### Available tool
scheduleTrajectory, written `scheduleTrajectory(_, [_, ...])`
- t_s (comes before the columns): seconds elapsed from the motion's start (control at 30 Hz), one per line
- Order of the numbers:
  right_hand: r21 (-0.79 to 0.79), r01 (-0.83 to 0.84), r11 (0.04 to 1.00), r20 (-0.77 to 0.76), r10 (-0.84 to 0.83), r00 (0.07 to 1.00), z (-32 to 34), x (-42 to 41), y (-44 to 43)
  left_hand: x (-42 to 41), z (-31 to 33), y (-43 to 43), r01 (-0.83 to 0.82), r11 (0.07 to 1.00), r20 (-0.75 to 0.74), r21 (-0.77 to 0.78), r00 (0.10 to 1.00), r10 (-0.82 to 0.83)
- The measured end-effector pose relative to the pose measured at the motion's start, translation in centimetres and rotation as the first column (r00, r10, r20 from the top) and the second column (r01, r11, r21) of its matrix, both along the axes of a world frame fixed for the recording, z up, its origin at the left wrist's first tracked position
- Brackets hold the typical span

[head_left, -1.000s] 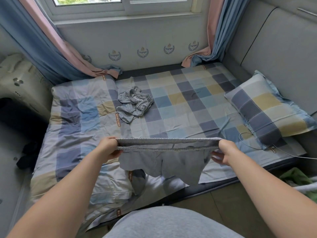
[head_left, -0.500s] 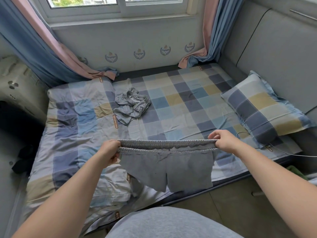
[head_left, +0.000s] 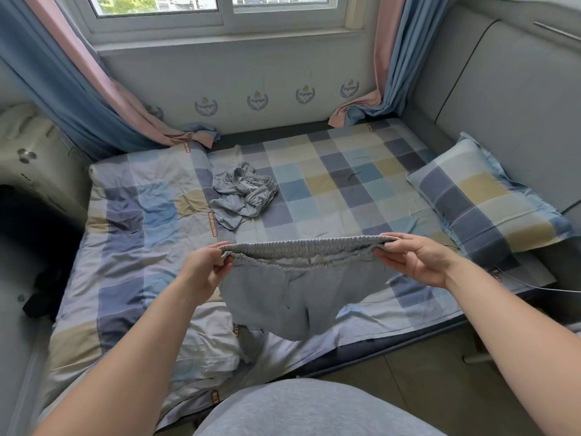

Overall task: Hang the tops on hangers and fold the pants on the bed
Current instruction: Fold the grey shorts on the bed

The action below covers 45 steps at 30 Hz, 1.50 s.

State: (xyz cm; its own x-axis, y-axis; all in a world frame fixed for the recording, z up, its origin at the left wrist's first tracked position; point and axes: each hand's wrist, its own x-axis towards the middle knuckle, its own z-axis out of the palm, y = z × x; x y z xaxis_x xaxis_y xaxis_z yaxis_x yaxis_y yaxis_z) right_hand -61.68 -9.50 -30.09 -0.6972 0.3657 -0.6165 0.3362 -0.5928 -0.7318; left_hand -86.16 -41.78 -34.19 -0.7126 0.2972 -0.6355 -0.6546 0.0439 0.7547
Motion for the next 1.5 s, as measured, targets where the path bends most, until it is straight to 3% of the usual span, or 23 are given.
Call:
scheduleTrajectory(0.07, [-0.01, -0.006, 1.0, -0.06, 0.006, 0.998, 0.2, -0.1, 0.0, 0.3, -0.1, 0.0, 0.091, 0.966, -0.322, -0.24, 0.932, -0.168])
scheduleTrajectory(0.13, [0.14, -0.037, 0.989, -0.038, 0.042, 0.998, 0.4, -0.4, -0.4, 0.5, -0.4, -0.3, 0.052, 0.829, -0.589, -0.557, 0.679, -0.438])
scheduleTrajectory(0.17, [0.271, -0.058, 0.961, -0.003, 0.061, 0.998, 0.5, -0.6, -0.7, 0.5, -0.6, -0.4, -0.001, 0.778, -0.649, -0.628, 0.553, -0.523])
scheduleTrajectory(0.23, [0.489, -0.069, 0.87, 0.051, 0.05, 0.997, 0.3, -1.0, -0.9, 0.4, -0.4, -0.8, -0.077, 0.761, -0.709, -0.644, 0.436, -0.555])
scheduleTrajectory(0.3, [0.645, -0.081, 0.76, 0.096, 0.024, 0.995, -0.3, -1.1, -0.6, -0.3, -0.5, -1.1, -0.112, 0.745, -0.707, -0.657, 0.433, -0.558])
scheduleTrajectory(0.4, [0.887, -0.156, 0.435, 0.175, -0.003, 0.985, -0.6, -1.1, -0.3, -1.0, -0.2, -1.4, -0.133, 0.706, -0.665, -0.695, 0.491, -0.562])
scheduleTrajectory(0.47, [0.923, -0.161, 0.349, 0.177, -0.013, 0.984, 0.0, -0.9, -0.6, -1.4, 0.3, -1.3, -0.085, 0.781, -0.671, -0.619, 0.575, -0.469])
scheduleTrajectory(0.53, [0.925, -0.157, 0.346, 0.163, 0.011, 0.987, 0.5, -0.9, -0.8, -1.4, 0.9, -1.0, 0.029, 0.911, -0.638, -0.411, 0.705, -0.31])
scheduleTrajectory(0.6, [0.923, -0.136, 0.36, 0.143, 0.006, 0.99, 0.9, -0.9, -0.7, -1.6, 1.3, -0.8, 0.084, 0.955, -0.601, -0.284, 0.76, -0.245])
scheduleTrajectory(0.73, [0.923, -0.114, 0.368, 0.148, -0.065, 0.987, 1.3, -1.1, -0.6, -1.2, 2.4, 0.2, 0.087, 0.934, -0.572, -0.347, 0.769, -0.285])
scheduleTrajectory(0.8, [0.917, -0.117, 0.381, 0.167, -0.103, 0.981, 1.2, -1.3, -0.9, -0.9, 2.7, 1.1, 0.07, 0.922, -0.48, -0.38, 0.837, -0.261])
scheduleTrajectory(0.9, [0.871, -0.074, 0.485, 0.172, -0.16, 0.972, 0.8, -1.9, -1.7, -0.5, 2.9, 2.0, 0.122, 0.95, -0.163, -0.286, 0.971, -0.174])
scheduleTrajectory(0.97, [0.818, -0.037, 0.574, 0.165, -0.173, 0.971, 0.8, -2.3, -2.5, 0.2, 3.1, 2.7, 0.173, 0.969, 0.004, -0.173, 0.984, -0.175])
scheduleTrajectory(1.03, [0.721, 0.017, 0.693, 0.136, -0.166, 0.977, 1.4, -2.7, -3.7, 1.3, 3.5, 3.5, 0.186, 0.98, 0.049, -0.065, 0.982, -0.183])
scheduleTrajectory(1.1, [0.583, 0.035, 0.811, 0.089, -0.107, 0.99, 2.3, -3.0, -5.2, 2.3, 3.9, 4.4, 0.17, 0.985, 0.012, 0.004, 0.985, -0.17])
scheduleTrajectory(1.2, [0.482, -0.06, 0.874, 0.029, 0.052, 0.998, 4.1, -3.3, -7.7, 4.1, 5.0, 5.3, 0.243, 0.966, -0.125, 0.091, 0.965, -0.231])
scheduleTrajectory(1.33, [0.484, -0.13, 0.865, -0.079, 0.191, 0.978, 5.5, -4.0, -10.0, 6.8, 7.0, 6.3, 0.424, 0.896, -0.301, 0.137, 0.879, -0.37])
scheduleTrajectory(1.5, [0.644, -0.155, 0.749, -0.13, 0.308, 0.942, 6.6, -4.5, -11.2, 8.1, 8.8, 6.6, 0.566, 0.809, -0.452, 0.162, 0.771, -0.448])
